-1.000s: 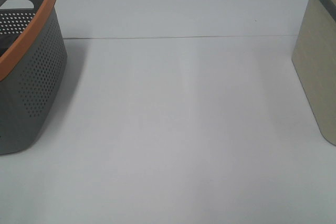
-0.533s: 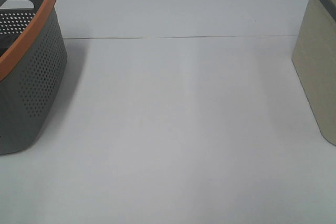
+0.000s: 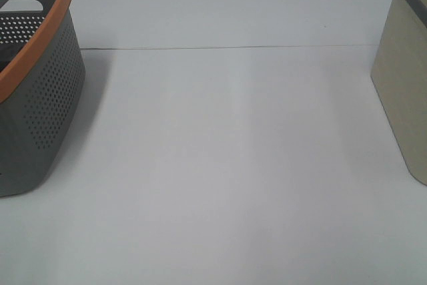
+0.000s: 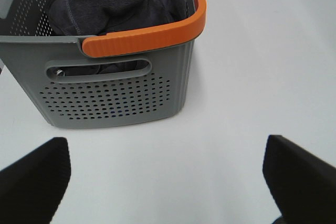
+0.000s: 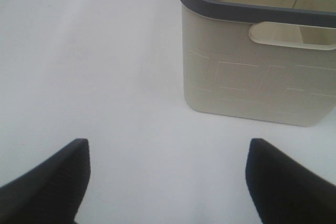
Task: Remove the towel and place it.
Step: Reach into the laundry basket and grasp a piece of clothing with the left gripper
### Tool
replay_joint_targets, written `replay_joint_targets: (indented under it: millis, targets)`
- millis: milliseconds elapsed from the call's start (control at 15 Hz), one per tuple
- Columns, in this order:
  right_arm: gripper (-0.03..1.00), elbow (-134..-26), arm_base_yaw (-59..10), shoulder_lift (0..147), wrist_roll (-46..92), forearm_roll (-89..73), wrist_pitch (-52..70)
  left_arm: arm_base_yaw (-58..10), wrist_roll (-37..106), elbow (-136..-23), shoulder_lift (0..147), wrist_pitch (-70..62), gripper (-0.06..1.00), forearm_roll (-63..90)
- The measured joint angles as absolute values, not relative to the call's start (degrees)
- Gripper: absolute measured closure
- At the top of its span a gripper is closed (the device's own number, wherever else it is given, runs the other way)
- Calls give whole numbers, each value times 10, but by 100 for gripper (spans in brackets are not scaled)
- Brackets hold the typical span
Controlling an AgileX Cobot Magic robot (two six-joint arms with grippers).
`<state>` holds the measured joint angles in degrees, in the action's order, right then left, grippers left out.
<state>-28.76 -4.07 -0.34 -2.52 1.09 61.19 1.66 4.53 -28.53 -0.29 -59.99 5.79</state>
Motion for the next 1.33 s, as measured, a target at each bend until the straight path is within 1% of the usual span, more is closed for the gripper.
replay_joint_targets:
  millis: [1333]
  targets:
    - [24, -288, -41, -3, -25, 11, 612, 17, 45, -285, -3, -600, 1, 58]
